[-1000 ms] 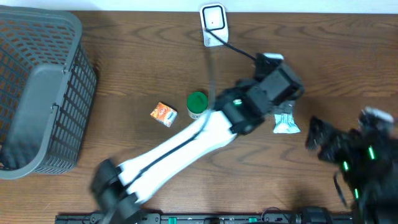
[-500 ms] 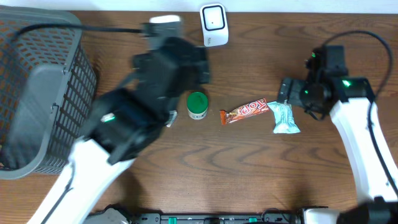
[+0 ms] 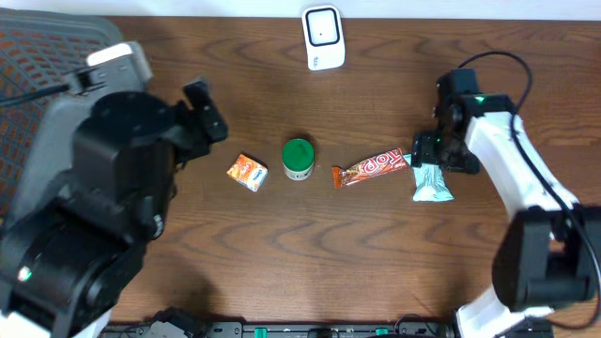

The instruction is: Scan the item barcode

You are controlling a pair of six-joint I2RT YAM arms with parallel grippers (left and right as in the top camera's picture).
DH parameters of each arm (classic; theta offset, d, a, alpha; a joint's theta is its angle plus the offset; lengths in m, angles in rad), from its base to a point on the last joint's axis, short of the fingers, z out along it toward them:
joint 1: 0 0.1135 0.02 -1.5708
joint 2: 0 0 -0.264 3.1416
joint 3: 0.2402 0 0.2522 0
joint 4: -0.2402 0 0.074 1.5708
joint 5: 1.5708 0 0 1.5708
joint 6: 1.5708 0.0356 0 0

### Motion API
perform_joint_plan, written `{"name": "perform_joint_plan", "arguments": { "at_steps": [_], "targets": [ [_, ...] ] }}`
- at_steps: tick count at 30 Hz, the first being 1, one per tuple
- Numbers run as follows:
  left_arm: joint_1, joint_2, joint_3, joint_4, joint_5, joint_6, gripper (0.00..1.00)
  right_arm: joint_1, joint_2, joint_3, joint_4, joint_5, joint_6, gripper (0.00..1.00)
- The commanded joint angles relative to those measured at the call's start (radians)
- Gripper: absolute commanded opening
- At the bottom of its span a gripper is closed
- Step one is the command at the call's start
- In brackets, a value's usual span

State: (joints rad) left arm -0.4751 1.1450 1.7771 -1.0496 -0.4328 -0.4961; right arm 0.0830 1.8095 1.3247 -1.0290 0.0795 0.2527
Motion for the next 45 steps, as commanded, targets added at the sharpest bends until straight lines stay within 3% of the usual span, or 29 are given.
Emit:
{"name": "perform_joint_plan", "arguments": {
  "at_steps": [1, 3, 7, 10, 14, 20, 27, 37, 45],
  "targets": [
    [0.029, -0.038, 0.007, -0.015, -0.014, 0.014, 0.97, 0.01, 0.064, 0.02, -0.004, 0.017, 0.001, 0.66],
    [0.041, -0.05, 0.007, -0.028, -0.014, 0.014, 0.97, 0.01, 0.092, 0.02, 0.001, 0.017, 0.001, 0.52],
    [0.053, -0.056, 0.007, -0.046, -0.014, 0.014, 0.97, 0.01, 0.125, 0.019, 0.019, 0.019, 0.0, 0.56],
    [0.053, -0.056, 0.007, -0.053, -0.014, 0.013, 0.97, 0.01, 0.146, 0.014, 0.029, 0.027, 0.001, 0.53],
    [0.053, -0.056, 0.007, -0.061, -0.014, 0.013, 0.97, 0.01, 0.169, 0.011, 0.026, 0.028, 0.001, 0.23],
    [0.053, -0.056, 0.007, -0.062, -0.014, 0.013, 0.97, -0.015, 0.145, 0.019, 0.014, 0.029, 0.004, 0.01],
    [0.053, -0.056, 0.007, -0.071, -0.014, 0.013, 0.97, -0.195, 0.079, 0.026, -0.036, 0.126, 0.054, 0.02],
    [0.053, -0.055, 0.007, -0.072, -0.013, -0.006, 0.97, -0.512, 0.074, 0.026, 0.086, 0.103, 0.058, 0.06],
    [0.053, -0.055, 0.007, -0.072, -0.013, -0.029, 0.97, -0.621, 0.074, 0.021, 0.154, 0.024, 0.057, 0.09]
  ]
}}
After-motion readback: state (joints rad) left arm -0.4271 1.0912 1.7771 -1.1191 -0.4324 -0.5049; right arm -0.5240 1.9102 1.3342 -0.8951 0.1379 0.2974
